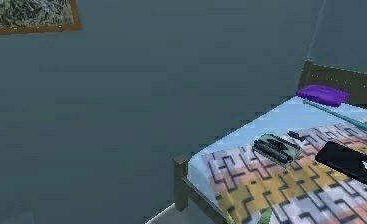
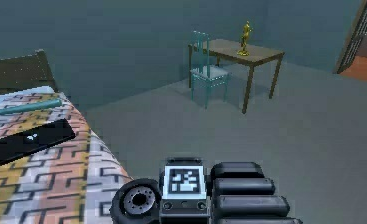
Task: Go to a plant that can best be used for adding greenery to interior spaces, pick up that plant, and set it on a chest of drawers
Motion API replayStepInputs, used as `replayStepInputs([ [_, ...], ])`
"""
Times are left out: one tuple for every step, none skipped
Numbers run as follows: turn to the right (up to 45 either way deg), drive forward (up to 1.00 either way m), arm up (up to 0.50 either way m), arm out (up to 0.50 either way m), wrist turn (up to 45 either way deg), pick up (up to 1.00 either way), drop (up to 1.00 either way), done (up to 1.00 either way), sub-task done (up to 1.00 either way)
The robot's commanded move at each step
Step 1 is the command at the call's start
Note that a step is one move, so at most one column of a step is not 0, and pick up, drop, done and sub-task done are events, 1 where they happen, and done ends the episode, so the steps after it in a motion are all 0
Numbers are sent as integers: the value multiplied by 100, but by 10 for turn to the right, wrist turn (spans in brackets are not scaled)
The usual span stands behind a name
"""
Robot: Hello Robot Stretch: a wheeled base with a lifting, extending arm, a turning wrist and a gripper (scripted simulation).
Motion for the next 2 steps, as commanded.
replayStepInputs([
  [0,35,0,0,0,0,0,0,0],
  [-420,0,0,0,0,0,0,0,0],
])
